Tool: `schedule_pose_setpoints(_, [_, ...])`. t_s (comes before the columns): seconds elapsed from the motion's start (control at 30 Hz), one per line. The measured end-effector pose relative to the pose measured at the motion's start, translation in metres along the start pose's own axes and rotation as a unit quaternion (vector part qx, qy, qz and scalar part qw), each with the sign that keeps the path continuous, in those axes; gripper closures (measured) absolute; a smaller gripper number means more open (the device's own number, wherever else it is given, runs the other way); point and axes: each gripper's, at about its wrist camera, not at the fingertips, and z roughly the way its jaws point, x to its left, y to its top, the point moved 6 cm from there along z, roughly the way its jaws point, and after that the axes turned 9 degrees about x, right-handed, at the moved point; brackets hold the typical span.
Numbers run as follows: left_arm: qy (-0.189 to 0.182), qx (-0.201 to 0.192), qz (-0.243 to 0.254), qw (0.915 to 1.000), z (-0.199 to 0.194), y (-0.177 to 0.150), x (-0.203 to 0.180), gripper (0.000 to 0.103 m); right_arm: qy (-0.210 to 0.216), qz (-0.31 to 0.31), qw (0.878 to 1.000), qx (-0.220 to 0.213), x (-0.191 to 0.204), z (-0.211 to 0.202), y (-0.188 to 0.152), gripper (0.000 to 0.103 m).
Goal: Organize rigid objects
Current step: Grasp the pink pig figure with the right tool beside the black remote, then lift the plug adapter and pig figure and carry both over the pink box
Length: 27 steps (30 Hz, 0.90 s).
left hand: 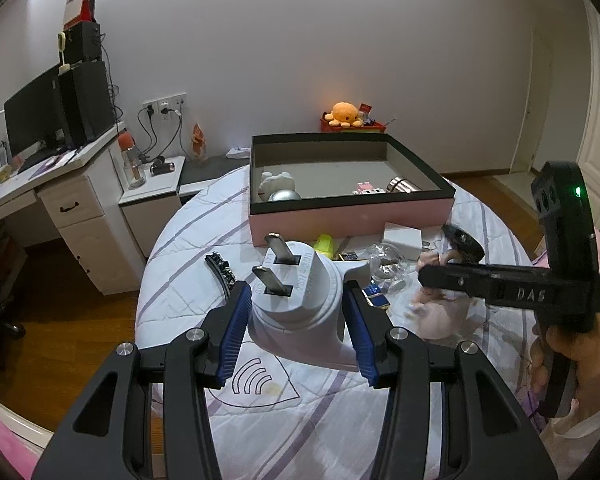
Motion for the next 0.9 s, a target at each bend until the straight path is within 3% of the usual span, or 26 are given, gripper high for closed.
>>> schedule_pose_setpoints(0.1, [0.001,-0.003,-0.002,1.0,-0.003,0.0,0.001,0.055,0.021,-0.009,1.0,-0.005,0.012,0.002,0.007,0.071])
schedule_pose_setpoints(0.13, [0.002,-0.003,-0.003,1.0,-0.003,0.0,0.002,0.055,0.018,-0.018,1.0,-0.008,0.019,0.004,0.008,0.074])
schedule_pose_setpoints(0.37, [0.006,0.002,-0.009,0.9999,-0.001,-0.004,0.009,0.055,-0.036,-0.057,0.998,0.013,0.036,0.003,0.002,0.073])
schedule_pose_setpoints(0.5, [0.003,0.002,-0.011,0.9999,-0.001,-0.004,0.01,0.055,-0.052,-0.068,0.996,0.016,0.038,-0.005,-0.013,0.062])
schedule_pose_setpoints(0.6, [-0.002,0.001,-0.008,1.0,-0.001,-0.004,0.008,0.055,-0.089,-0.078,0.993,0.028,0.035,-0.001,-0.026,0.062])
schedule_pose_setpoints(0.73, [-0.003,0.001,-0.01,0.9999,0.0,-0.005,0.009,0.055,-0.073,-0.061,0.995,0.029,0.028,0.013,-0.034,0.06])
schedule_pose_setpoints(0.9, [-0.001,0.002,-0.013,0.9999,0.0,-0.007,0.013,0.055,-0.072,-0.057,0.996,0.014,0.034,0.024,-0.025,0.038])
